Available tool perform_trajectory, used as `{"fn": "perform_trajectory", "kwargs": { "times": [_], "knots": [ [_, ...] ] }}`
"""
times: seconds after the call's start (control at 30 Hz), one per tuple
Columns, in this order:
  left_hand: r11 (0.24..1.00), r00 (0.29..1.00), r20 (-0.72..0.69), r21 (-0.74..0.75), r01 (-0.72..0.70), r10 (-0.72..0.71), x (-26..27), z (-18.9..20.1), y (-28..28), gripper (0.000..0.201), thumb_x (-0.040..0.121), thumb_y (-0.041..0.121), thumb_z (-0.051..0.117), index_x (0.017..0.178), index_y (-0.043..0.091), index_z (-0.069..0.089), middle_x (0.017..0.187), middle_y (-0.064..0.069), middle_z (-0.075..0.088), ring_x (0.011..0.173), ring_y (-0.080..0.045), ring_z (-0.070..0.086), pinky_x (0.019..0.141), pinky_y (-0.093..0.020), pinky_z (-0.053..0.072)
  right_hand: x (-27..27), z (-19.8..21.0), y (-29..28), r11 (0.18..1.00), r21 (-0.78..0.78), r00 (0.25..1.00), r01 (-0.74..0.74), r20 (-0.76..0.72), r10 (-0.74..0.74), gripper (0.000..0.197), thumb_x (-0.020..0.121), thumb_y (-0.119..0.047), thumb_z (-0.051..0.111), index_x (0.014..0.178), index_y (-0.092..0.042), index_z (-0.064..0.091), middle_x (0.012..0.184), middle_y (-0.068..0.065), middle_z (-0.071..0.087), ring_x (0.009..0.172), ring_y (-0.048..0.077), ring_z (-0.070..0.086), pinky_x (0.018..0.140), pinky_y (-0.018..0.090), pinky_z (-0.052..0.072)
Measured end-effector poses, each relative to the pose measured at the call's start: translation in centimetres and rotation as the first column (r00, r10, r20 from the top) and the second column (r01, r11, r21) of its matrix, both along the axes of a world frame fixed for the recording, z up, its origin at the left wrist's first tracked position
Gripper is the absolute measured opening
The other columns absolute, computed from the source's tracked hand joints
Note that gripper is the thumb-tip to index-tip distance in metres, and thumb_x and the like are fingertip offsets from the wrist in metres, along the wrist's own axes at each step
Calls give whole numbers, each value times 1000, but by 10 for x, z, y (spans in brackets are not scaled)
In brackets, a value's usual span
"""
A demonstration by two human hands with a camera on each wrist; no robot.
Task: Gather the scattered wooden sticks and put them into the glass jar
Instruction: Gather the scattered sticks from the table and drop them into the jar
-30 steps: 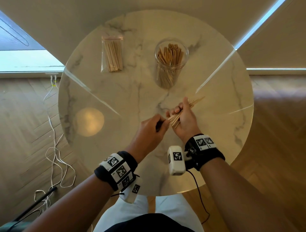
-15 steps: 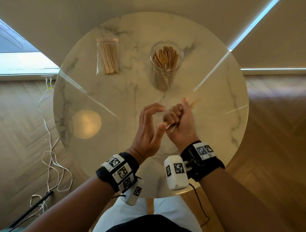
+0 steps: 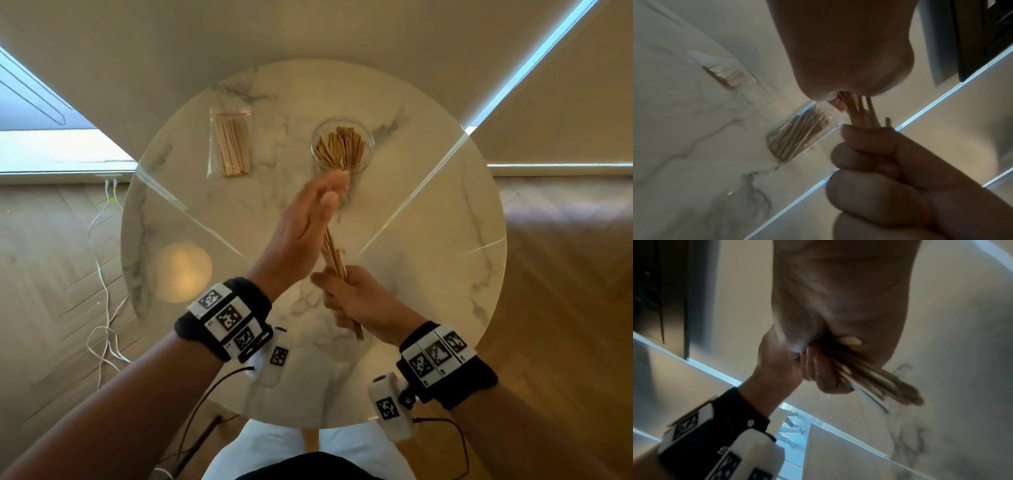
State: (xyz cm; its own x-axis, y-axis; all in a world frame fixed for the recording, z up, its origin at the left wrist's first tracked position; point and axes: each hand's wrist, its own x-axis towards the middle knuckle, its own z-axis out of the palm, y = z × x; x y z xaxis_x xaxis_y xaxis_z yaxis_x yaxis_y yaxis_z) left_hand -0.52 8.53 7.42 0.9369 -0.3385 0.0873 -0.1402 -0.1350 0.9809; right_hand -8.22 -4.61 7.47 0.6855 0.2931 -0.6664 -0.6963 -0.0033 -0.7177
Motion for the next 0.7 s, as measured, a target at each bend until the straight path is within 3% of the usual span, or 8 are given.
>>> {"fn": "perform_trajectory", "kwargs": {
  "times": [0.07,0.17,0.3,0.37,0.43,0.53,0.63,0.7],
  "knots": [
    [992,994,-45,69,106,-103,3,6,-13,34,111,22,39,138,14,58,127,4,70,124,-7,64,110,-36,50,13,7,2,998,-53,1000,-19,-6,19,27,105,-20,49,79,-19,44,56,-4,35,48,11,27,45,26,27],
    [983,989,-34,112,146,-143,8,15,-22,32,111,19,40,132,15,63,120,10,72,118,-3,65,106,-27,50,42,16,-4,993,-120,1000,-18,-8,17,28,103,-11,43,75,-15,46,54,-4,40,46,10,28,46,26,26],
    [991,985,119,-50,-121,126,40,19,-11,31,107,10,38,124,3,62,120,-7,69,117,-14,64,105,-33,49,86,36,-25,977,-164,987,134,115,-116,37,99,-38,61,68,-22,47,55,-5,37,44,11,27,43,25,26],
    [977,962,176,1,-213,209,58,11,-3,30,99,9,43,124,3,59,121,-7,64,118,-14,60,107,-40,48,115,51,-37,954,-52,936,295,219,-278,46,98,-41,63,57,-27,47,53,-7,33,44,12,26,46,28,24],
    [964,967,205,185,-191,152,72,-1,6,49,88,21,53,135,6,51,131,-5,53,124,-12,51,113,-42,44,145,67,-45,891,138,843,432,288,-454,53,100,-35,60,51,-27,41,50,-5,29,44,14,22,50,34,16],
    [899,995,93,438,-6,-39,87,-20,8,101,74,44,73,156,11,24,152,-9,30,143,-21,32,123,-41,32,184,87,-45,821,279,730,498,377,-571,53,102,-27,57,54,-24,34,48,-3,28,43,15,20,51,35,16],
    [888,999,4,458,44,-52,95,-35,-3,135,68,50,90,163,15,1,162,-12,20,151,-28,24,126,-47,27,211,77,-34,845,298,715,445,450,-535,45,100,-18,57,60,-23,38,50,-3,33,44,14,26,48,32,24],
    [900,1000,8,437,-9,7,98,-43,-8,138,64,59,89,163,19,3,161,-11,26,149,-27,32,123,-51,34,217,58,-27,925,161,765,344,523,-375,28,95,-16,57,71,-20,42,58,-1,38,51,15,34,53,32,33]
  ]
}}
